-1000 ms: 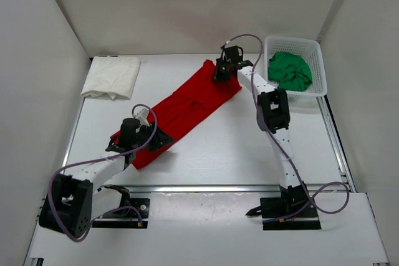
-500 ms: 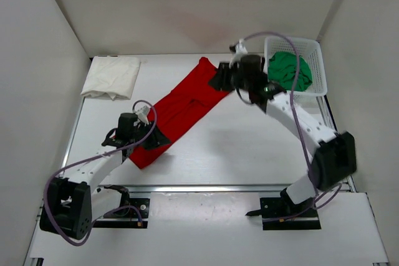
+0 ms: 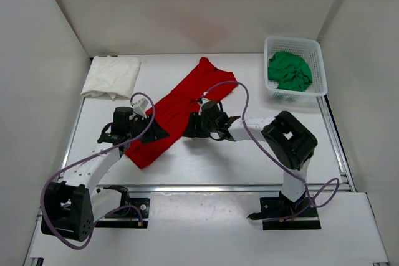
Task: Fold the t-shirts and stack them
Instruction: Rotate the tshirt 90 degrees
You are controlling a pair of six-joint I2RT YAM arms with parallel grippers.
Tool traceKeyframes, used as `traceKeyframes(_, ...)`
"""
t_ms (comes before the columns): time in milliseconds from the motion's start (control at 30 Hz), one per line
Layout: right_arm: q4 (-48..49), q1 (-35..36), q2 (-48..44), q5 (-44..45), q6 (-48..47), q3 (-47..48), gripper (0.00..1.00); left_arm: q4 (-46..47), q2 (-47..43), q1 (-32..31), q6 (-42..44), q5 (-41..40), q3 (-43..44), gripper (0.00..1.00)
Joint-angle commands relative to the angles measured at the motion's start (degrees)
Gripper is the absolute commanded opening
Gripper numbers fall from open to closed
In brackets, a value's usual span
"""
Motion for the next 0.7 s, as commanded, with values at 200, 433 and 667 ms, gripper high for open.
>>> traceKeyframes(200, 3.47, 0.20, 12.11, -3.61, 6.00, 8.03, 0.17, 1.07, -1.11, -0.26, 0.62, 1.67, -1.25, 0.44)
traceKeyframes(433, 5.32, -9.27, -0.16, -7.04, 1.79, -4.35, 0.00, 2.29, 0.91, -5.52, -0.34, -0.96, -1.16, 0.45)
traceKeyframes(667, -5.81, -30.27, -14.77, -16.44, -9.36, -16.68, 0.25, 3.88, 3.63, -13.09, -2.01, -4.83, -1.60, 0.48)
